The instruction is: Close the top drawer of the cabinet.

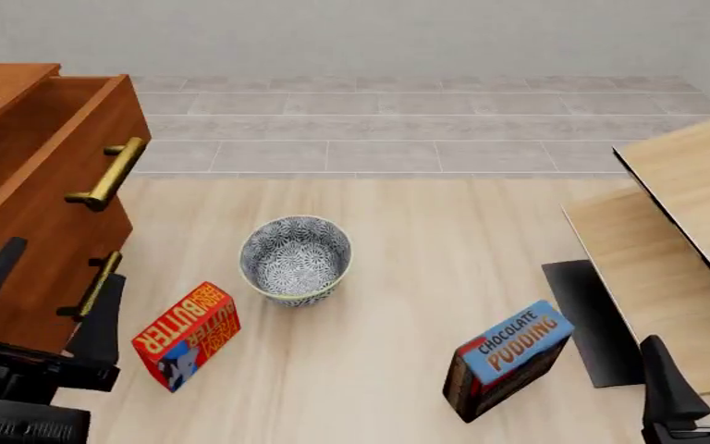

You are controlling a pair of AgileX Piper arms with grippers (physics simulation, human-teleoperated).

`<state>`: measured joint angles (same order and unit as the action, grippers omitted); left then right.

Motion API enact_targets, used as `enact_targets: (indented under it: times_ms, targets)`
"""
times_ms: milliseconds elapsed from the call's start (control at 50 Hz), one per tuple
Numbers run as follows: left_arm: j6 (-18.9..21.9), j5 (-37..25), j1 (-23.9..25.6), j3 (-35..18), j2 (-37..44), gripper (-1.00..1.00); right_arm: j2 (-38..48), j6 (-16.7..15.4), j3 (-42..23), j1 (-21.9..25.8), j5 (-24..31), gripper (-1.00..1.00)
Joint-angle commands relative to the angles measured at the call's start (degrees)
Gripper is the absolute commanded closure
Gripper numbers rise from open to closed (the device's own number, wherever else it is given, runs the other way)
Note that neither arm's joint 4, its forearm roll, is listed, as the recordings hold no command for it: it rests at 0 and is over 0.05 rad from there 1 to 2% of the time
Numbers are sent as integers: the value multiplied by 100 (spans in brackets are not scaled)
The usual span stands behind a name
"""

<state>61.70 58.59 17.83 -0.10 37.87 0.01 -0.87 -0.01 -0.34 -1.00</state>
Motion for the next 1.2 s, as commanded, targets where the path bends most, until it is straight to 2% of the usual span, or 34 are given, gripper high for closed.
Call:
enact_targets:
  times_ms: [20, 60, 80, 360, 760, 800, 840, 1040, 1080, 1140, 1160, 1200]
  targets:
    - [349, 878, -22, -51, 1047, -100, 0, 3, 0, 29, 4, -100]
    - [366, 926, -25, -73, 1126, -100, 0, 2, 0, 25, -1, -100]
    - [472, 1050, -306, -450, 1570, -100, 0, 13, 0, 24, -5, -100]
    - [729, 1123, -412, -866, 2016, -100, 0, 10, 0, 17, -9, -100]
    - [1222, 1130, -473, -1277, 2880, -100, 0, 25, 0, 13, -18, -100]
    - [1505, 1130, -556, -1371, 2926, -100, 0, 22, 0, 14, -16, -100]
    - [1408, 1130, -576, -1392, 2997, -100, 0, 22, 0, 11, -17, -100]
    - [1511, 1130, -757, -1539, 3170, -100, 0, 17, 0, 19, -18, -100]
    - [1763, 1129, -762, -1598, 3240, -100, 0, 17, 0, 23, -20, -100]
    - [1784, 1130, -804, -1615, 3339, -100, 0, 19, 0, 21, -24, -100]
    - [1989, 1130, -810, -1640, 3498, -100, 0, 23, 0, 29, -31, -100]
    - [1976, 1130, -845, -1644, 3540, -100, 0, 20, 0, 32, -32, -100]
